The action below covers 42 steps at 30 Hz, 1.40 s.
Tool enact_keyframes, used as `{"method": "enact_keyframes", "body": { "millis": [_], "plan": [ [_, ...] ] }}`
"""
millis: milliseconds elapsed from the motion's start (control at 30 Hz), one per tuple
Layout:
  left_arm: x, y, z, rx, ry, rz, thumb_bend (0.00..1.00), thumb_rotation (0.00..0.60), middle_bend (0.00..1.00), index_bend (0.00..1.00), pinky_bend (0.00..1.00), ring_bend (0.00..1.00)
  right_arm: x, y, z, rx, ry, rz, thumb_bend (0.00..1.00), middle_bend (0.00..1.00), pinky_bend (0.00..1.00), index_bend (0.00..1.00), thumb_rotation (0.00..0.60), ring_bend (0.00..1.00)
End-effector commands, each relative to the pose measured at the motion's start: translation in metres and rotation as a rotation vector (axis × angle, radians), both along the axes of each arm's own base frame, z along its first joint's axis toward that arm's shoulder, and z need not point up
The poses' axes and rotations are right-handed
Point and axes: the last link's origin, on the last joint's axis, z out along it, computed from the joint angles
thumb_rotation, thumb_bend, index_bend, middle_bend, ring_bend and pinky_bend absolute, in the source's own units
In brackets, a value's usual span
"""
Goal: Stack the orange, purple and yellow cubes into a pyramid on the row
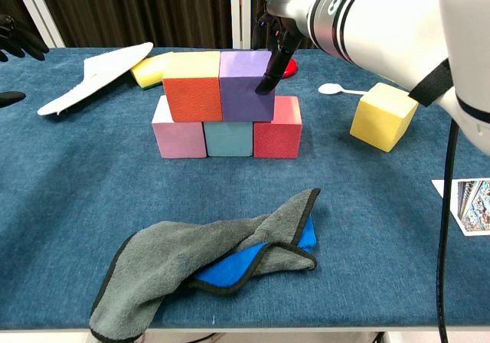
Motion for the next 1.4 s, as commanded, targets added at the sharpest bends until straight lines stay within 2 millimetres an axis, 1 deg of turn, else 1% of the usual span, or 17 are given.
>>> {"method": "enact_keyframes", "body": {
  "millis": [33,367,633,900,1233,1400],
  "plan": [
    [0.0000,0.0002,0.0003,0.001,-0.001,0.000,0.28,0.600,0.24,0.26,0.21,0.22,0.0002,-0.0002,0.0007,-0.002,0.002,0.000,0.18,0.40,0.09,0.30,0.600,0.15],
    [-0.0008,0.0003,-0.0009,-0.004,-0.004,0.002,0.28,0.600,0.24,0.26,0.21,0.22,0.0016,-0.0017,-0.0003,-0.008,0.004,0.002,0.18,0.39,0.09,0.30,0.600,0.15],
    [-0.0016,0.0007,-0.0006,-0.005,-0.004,0.004,0.28,0.600,0.24,0.26,0.21,0.22,0.0044,-0.0003,-0.0062,0.000,0.013,0.007,0.18,0.38,0.09,0.30,0.600,0.15],
    [-0.0029,0.0000,-0.0013,-0.007,-0.007,0.006,0.28,0.600,0.24,0.25,0.21,0.22,0.0040,0.0010,-0.0087,-0.004,0.032,0.009,0.18,0.36,0.07,0.30,0.600,0.15],
    [-0.0020,0.0011,-0.0023,-0.008,-0.009,0.003,0.28,0.600,0.24,0.26,0.21,0.22,0.0014,0.0005,-0.0059,-0.002,0.023,0.006,0.18,0.26,0.06,0.19,0.600,0.13],
    [-0.0009,0.0015,-0.0027,-0.009,-0.007,0.001,0.28,0.600,0.24,0.26,0.21,0.22,0.0013,0.0012,-0.0053,0.003,0.016,0.009,0.18,0.25,0.05,0.17,0.600,0.13]
  ]
}}
